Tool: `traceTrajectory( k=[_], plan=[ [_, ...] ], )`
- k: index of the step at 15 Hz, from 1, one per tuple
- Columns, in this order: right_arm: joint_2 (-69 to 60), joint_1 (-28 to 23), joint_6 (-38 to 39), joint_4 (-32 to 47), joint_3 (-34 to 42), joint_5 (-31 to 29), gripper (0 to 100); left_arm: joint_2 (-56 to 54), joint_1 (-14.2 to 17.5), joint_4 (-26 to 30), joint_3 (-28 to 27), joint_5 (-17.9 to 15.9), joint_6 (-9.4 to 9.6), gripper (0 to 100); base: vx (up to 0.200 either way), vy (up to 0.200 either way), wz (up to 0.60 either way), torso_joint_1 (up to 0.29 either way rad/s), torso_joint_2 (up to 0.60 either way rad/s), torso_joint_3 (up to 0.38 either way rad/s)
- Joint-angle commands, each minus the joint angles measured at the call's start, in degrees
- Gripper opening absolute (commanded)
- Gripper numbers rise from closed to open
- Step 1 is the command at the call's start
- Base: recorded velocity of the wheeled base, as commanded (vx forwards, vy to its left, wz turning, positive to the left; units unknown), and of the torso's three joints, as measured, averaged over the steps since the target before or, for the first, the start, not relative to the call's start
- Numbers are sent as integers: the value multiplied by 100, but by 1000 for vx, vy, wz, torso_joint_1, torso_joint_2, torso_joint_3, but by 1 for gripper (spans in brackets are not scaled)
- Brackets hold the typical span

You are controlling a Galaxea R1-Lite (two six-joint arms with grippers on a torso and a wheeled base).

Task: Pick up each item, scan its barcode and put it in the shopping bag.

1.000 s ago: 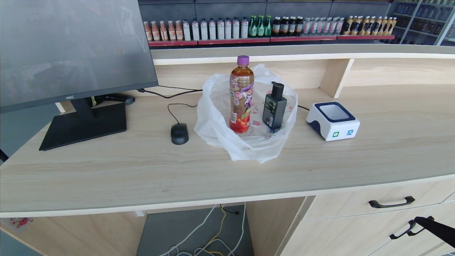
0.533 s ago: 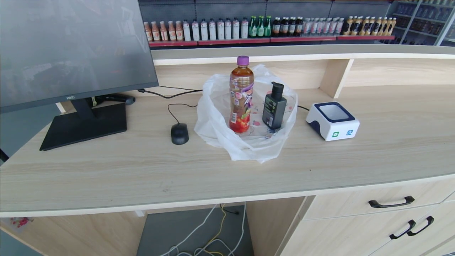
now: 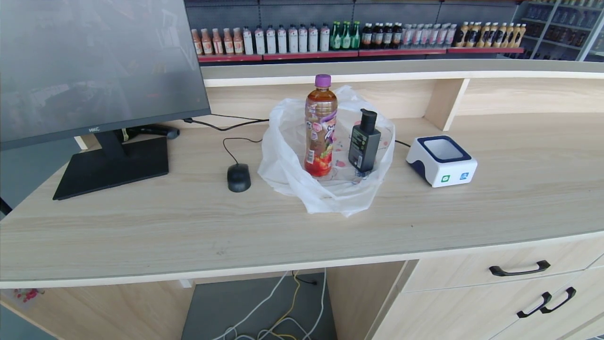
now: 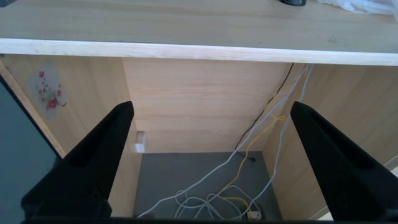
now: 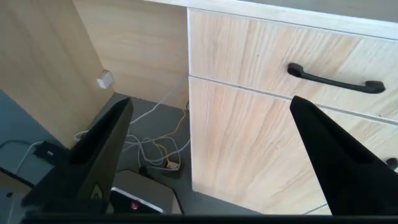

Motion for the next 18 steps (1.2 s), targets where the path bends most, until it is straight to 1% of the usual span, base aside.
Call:
traceTrajectory(
  k=[1, 3, 5, 6, 8, 10, 11, 13, 14, 15, 18],
  plan=[
    [-58, -614, -14, 5, 2, 6, 100, 0, 1, 0, 0, 0, -18, 100, 0, 0, 0, 0, 0, 0],
    [-243, -702, 109, -48, 11, -47, 100, 0, 1, 0, 0, 0, -27, 100, 0, 0, 0, 0, 0, 0],
    [-243, -702, 276, -136, 38, -293, 100, 0, 1, 0, 0, 0, -36, 100, 0, 0, 0, 0, 0, 0],
    [-252, -702, 451, 101, 46, -433, 100, 0, 1, 0, 0, 0, -27, 100, 0, 0, 0, 0, 0, 0],
    [-252, -702, 662, 119, 46, -495, 100, 0, 1, 0, 0, 0, -36, 100, 0, 0, 0, 0, 0, 0],
    [-243, -702, 671, 119, 46, -512, 100, 0, 1, 0, 0, 0, -36, 100, 0, 0, 0, 0, 0, 0],
    [-243, -799, 680, 119, 46, -565, 100, 0, 1, 0, 0, 0, -36, 100, 0, 0, 0, 0, 0, 0],
    [-313, -1546, 654, 110, 46, -565, 100, 0, 1, 0, 0, 0, -36, 100, 0, 0, 0, 0, 0, 0],
    [-392, -1423, 662, 110, 46, -556, 100, 0, 1, 0, 0, 0, -36, 100, 0, 0, 0, 0, 0, 0],
    [-542, -1089, 645, 110, 46, -548, 100, 0, 1, 0, 0, 0, -36, 100, 0, 0, 0, 0, 0, 0],
    [-674, -1159, 662, 101, 46, -460, 100, 0, 1, 0, 0, 0, -36, 100, 0, 0, 0, 0, 0, 0]
  ],
)
